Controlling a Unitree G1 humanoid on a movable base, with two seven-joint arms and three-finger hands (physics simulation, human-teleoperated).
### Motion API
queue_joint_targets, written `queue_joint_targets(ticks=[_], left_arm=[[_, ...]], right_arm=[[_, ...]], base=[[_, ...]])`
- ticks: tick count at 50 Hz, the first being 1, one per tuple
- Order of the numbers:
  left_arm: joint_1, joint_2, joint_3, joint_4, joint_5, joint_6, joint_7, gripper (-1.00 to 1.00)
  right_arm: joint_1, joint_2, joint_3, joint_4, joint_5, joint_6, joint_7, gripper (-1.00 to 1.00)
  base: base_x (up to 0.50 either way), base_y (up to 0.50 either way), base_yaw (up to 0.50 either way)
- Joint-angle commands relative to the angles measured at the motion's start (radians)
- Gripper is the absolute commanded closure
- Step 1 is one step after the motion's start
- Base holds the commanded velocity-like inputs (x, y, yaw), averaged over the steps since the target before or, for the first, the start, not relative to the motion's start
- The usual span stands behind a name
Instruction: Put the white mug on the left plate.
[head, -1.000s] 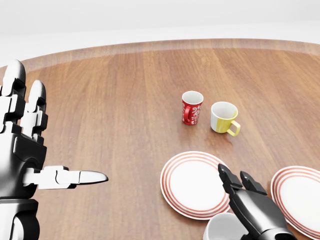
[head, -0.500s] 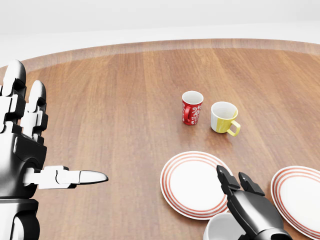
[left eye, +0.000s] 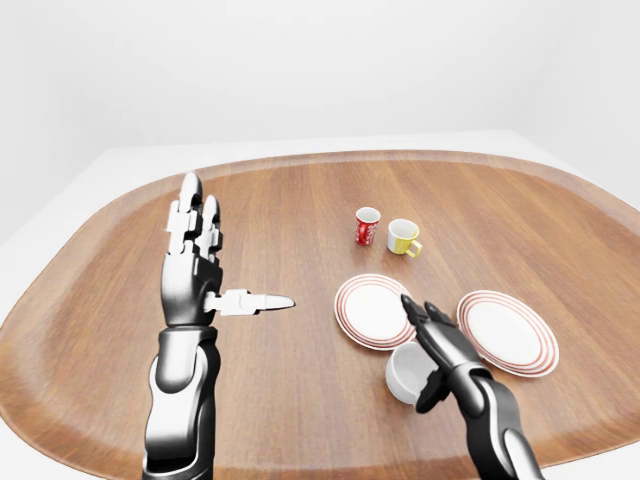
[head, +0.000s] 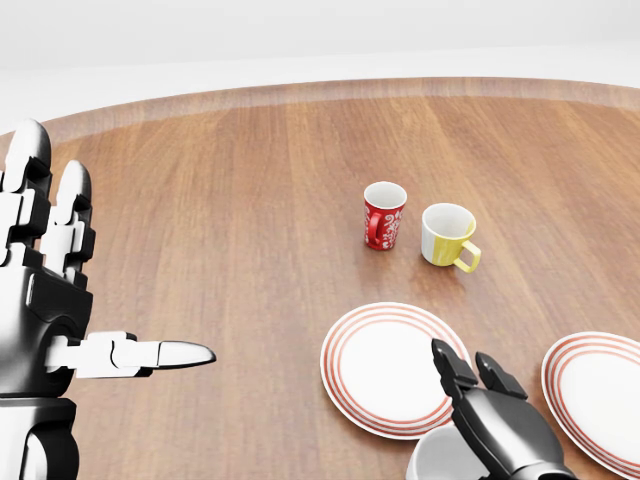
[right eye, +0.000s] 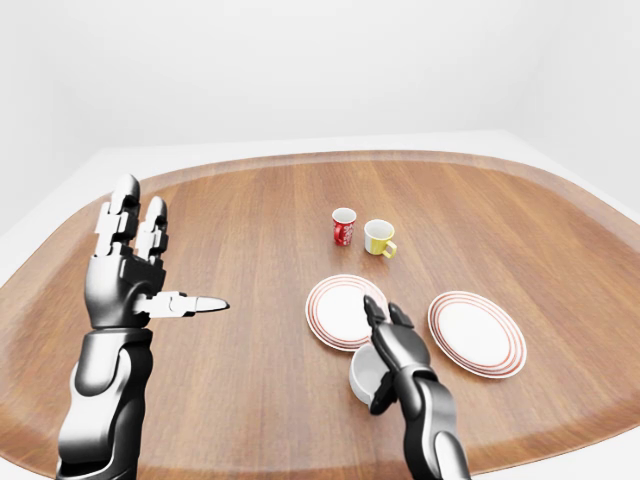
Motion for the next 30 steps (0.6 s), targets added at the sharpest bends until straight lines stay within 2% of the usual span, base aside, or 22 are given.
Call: queue_joint_targets(ticks=[1, 30], left_arm=[[0.000, 0.000, 0.000, -0.002, 0.000, 0.000, 0.000, -1.00], [0.000, 0.000, -0.001, 0.000, 0.001, 0.000, 0.001, -1.00]], right_arm=[[0.005, 0.000, 0.011, 0.030, -0.007, 0.000, -0.020, -1.00], [-0.003, -0.002, 0.025, 0.035, -0.024, 0.000, -0.018, -1.00]], base=[[0.00, 0.00, 0.00], [0.00, 0.00, 0.00]])
